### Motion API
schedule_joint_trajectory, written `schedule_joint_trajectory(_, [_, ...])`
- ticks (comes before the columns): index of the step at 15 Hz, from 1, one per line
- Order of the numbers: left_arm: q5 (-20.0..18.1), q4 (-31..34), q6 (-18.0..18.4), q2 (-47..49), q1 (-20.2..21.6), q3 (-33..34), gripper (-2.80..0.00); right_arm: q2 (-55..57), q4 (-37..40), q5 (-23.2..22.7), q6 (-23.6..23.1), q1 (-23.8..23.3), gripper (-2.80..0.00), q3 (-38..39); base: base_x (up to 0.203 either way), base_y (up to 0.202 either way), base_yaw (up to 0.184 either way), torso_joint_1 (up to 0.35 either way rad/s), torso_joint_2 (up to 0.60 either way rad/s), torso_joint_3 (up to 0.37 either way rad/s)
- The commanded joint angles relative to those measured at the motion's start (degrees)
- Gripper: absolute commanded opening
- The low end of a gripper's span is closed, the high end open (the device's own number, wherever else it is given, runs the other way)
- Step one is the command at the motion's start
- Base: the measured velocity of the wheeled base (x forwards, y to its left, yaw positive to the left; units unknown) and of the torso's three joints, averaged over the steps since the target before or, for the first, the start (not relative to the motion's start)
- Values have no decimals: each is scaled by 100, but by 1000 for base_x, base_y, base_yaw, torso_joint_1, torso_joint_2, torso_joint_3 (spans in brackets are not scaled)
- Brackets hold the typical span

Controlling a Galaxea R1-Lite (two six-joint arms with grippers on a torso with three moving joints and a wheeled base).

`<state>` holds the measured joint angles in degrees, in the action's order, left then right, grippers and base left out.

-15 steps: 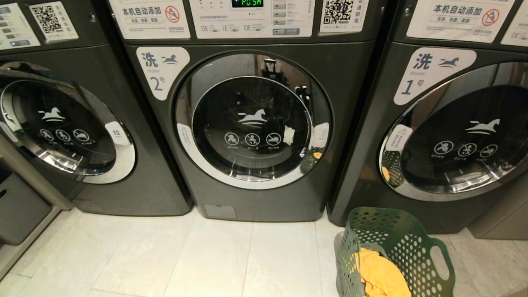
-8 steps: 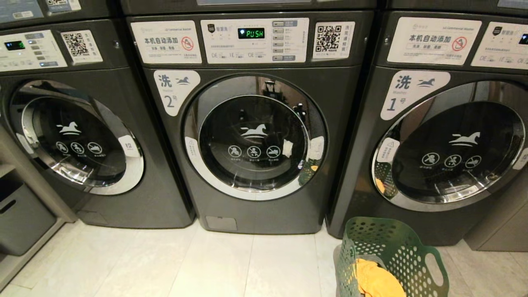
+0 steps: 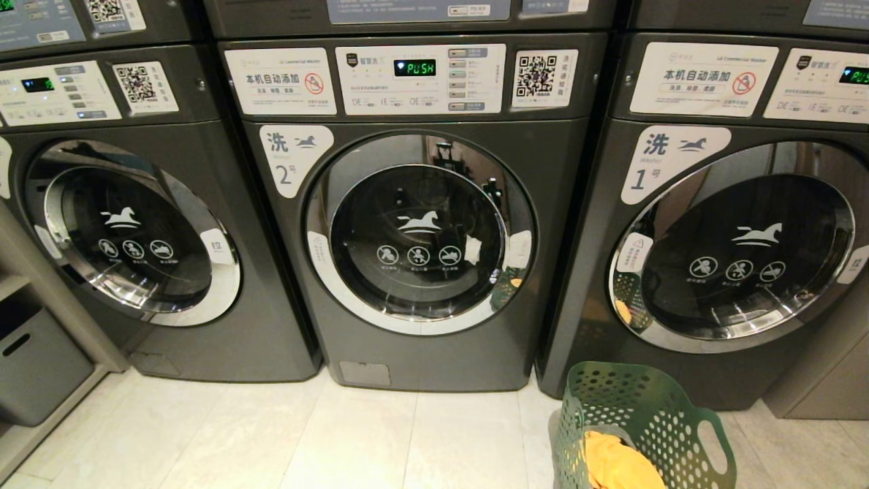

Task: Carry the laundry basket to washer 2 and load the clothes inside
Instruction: Open the lid of the washing machine

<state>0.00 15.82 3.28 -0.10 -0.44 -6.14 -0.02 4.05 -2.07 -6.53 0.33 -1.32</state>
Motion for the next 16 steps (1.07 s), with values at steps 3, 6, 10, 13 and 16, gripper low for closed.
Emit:
schedule_joint_trajectory(3, [0,8,-12,1,0,-1,-280,11,8,-4,-6,2,-280,-9,0,0,0,0,0,0])
schedule_joint_trajectory(6, [0,8,-3,1,0,-1,-280,11,8,-4,-6,2,-280,-9,0,0,0,0,0,0])
schedule_joint_trajectory(10, [-9,8,50,1,0,-1,-280,11,8,-4,-6,2,-280,-9,0,-19,-2,-1,2,1])
schedule_joint_trajectory(13, [-9,8,85,1,0,-1,-280,11,8,-4,3,2,-280,-9,0,-175,0,3,1,3])
schedule_joint_trajectory(16, [-16,8,85,6,1,-1,-280,11,8,-4,3,2,-280,-9,0,-194,2,3,0,4])
